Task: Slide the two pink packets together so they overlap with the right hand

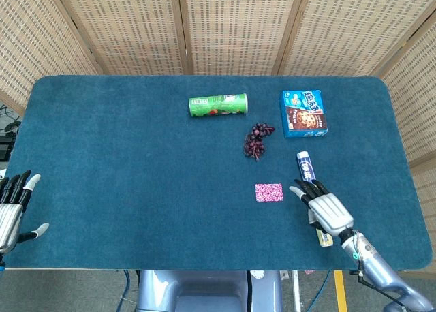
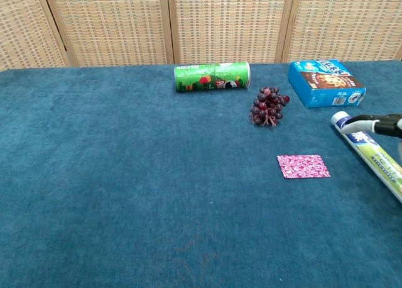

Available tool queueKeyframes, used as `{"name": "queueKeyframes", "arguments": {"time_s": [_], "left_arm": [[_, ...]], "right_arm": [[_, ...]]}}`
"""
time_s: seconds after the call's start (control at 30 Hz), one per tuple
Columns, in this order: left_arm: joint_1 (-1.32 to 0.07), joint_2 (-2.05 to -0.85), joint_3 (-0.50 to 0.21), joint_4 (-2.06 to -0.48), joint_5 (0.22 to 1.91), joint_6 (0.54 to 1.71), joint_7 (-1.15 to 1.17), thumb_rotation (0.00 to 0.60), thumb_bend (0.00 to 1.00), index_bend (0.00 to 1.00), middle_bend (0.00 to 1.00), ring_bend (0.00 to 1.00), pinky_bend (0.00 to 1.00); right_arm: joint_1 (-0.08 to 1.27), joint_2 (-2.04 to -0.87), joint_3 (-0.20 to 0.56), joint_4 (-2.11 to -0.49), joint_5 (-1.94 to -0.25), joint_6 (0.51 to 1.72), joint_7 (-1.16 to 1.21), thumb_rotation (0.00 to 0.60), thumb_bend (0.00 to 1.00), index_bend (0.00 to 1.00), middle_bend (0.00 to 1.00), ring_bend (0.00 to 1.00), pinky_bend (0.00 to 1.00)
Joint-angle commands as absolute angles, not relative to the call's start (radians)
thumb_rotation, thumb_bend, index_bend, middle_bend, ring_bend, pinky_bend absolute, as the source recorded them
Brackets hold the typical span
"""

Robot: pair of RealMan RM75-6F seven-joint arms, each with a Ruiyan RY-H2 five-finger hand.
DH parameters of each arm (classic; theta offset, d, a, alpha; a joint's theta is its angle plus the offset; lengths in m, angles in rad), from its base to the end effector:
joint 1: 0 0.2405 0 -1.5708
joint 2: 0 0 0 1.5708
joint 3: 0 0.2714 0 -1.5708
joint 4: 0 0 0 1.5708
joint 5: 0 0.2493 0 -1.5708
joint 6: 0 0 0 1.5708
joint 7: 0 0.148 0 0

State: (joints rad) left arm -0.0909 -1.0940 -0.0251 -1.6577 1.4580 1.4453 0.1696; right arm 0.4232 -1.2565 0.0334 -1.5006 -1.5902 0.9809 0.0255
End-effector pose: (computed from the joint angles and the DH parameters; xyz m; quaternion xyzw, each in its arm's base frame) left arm -0.3412 0.1843 0.1269 -0.6246 -0.3682 -0.3201 0.6098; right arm -0.2905 -0.2778 0.0202 0.7707 -0.3918 0.3155 0.3911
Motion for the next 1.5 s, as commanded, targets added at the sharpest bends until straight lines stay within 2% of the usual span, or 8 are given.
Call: {"name": "queueKeyframes", "arguments": {"time_s": [0.03,0.37,0.73,0.97,1.5], "left_arm": [[-0.091,-1.094,-0.025,-1.659,1.457,1.445,0.17,0.6,0.0,0.0,0.0,0.0,0.0],[-0.092,-1.093,-0.025,-1.659,1.456,1.443,0.168,0.6,0.0,0.0,0.0,0.0,0.0],[-0.094,-1.088,-0.024,-1.66,1.456,1.437,0.16,0.6,0.0,0.0,0.0,0.0,0.0],[-0.094,-1.088,-0.024,-1.661,1.456,1.437,0.16,0.6,0.0,0.0,0.0,0.0,0.0],[-0.093,-1.091,-0.024,-1.661,1.455,1.441,0.166,0.6,0.0,0.0,0.0,0.0,0.0]], "right_arm": [[0.486,-1.279,0.057,-1.539,-1.532,0.891,-0.06,0.6,1.0,0.02,0.0,0.0,0.0],[0.555,-1.367,0.078,-1.551,-1.361,0.791,-0.246,0.6,1.0,0.02,0.0,0.0,0.0],[0.588,-1.409,0.051,-1.543,-1.259,0.757,-0.342,0.6,1.0,0.02,0.0,0.0,0.0],[0.602,-1.389,0.022,-1.571,-1.238,0.728,-0.336,0.6,1.0,0.02,0.0,0.0,0.0],[0.617,-1.294,-0.084,-1.735,-1.325,0.7,-0.35,0.6,1.0,0.02,0.0,0.0,0.0]]}}
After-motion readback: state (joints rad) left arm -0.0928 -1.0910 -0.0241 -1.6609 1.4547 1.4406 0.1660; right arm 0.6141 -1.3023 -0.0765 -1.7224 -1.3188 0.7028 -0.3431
